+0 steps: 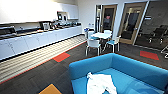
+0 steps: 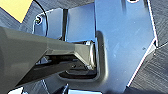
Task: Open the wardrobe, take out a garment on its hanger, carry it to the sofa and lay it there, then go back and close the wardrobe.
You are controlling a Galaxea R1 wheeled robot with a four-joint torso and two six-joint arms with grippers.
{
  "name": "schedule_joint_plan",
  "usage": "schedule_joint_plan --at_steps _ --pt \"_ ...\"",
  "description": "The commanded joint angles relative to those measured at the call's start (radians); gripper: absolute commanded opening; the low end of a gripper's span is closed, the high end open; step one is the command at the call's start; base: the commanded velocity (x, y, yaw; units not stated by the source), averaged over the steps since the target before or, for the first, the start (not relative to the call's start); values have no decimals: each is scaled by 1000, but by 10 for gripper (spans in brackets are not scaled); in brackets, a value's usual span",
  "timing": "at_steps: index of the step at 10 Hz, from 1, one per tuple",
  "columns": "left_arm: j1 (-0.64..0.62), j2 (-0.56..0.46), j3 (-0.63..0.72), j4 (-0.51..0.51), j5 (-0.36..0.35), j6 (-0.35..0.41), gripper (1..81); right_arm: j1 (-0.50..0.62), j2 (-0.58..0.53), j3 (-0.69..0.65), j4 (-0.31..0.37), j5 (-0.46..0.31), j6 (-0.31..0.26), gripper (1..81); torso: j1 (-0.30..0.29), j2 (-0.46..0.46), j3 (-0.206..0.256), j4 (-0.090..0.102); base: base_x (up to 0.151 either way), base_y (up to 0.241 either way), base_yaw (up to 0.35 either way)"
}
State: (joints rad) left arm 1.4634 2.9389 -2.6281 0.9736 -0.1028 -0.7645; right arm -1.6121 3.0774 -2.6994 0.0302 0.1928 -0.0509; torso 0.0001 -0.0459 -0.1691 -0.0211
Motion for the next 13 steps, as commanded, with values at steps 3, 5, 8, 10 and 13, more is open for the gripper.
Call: schedule_joint_plan --at_steps 3,5,8,10,13 --pt "-40 -1 -3 19 41 1 811 24 8 -3 0 -55 -1 811 0 0 0 0 0 0 302" --pt "-40 13 -27 25 43 1 811 17 8 -3 0 -55 -1 811 0 0 0 0 0 0 302" --pt "-36 20 -52 25 43 1 811 11 10 0 -3 -55 -4 811 0 0 0 0 0 0 304" --pt "-33 22 -52 23 54 1 811 16 10 0 -3 -55 -4 811 0 0 0 0 0 0 305" --pt "-30 25 -52 23 55 -1 811 16 10 0 -6 -53 -3 811 0 0 0 0 0 0 304"
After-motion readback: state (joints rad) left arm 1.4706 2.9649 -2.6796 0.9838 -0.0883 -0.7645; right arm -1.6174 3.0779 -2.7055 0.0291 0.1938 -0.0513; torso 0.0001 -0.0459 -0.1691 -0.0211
